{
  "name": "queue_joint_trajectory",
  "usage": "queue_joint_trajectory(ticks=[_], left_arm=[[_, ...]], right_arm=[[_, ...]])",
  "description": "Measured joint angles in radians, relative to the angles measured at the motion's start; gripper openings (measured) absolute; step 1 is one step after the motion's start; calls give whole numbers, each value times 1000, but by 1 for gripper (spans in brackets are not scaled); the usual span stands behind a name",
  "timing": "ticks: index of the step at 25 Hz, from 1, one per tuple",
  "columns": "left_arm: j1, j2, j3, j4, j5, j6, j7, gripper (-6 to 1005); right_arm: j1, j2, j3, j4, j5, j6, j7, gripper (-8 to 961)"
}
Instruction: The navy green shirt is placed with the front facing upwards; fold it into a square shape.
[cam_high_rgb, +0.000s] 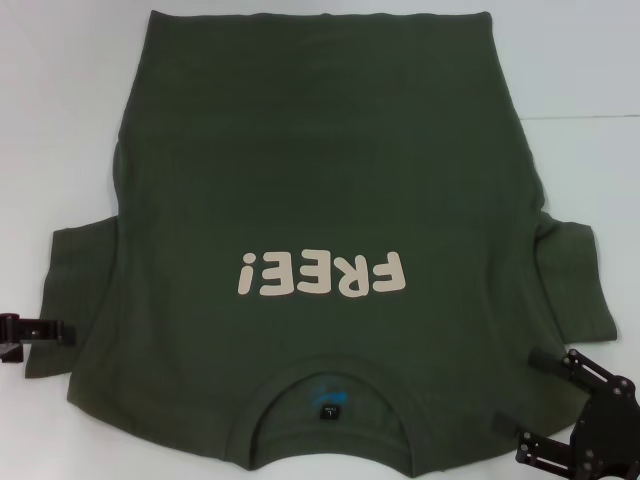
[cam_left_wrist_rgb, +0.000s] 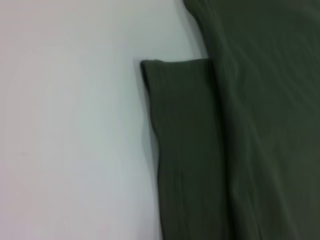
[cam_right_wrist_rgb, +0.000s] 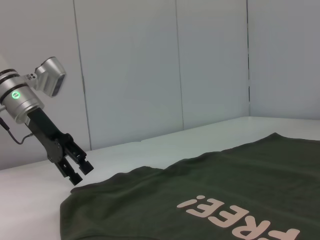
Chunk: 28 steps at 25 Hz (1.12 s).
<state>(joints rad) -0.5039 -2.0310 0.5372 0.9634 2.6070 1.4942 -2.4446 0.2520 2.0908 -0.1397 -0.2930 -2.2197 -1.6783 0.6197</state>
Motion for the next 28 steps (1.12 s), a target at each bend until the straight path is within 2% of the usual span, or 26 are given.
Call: queue_joint_trajectory(ticks=[28], left_arm=[[-18, -2, 12, -30, 30, -23, -13, 904]], right_arm=[[13, 0, 0, 0, 0, 16, 19, 916]])
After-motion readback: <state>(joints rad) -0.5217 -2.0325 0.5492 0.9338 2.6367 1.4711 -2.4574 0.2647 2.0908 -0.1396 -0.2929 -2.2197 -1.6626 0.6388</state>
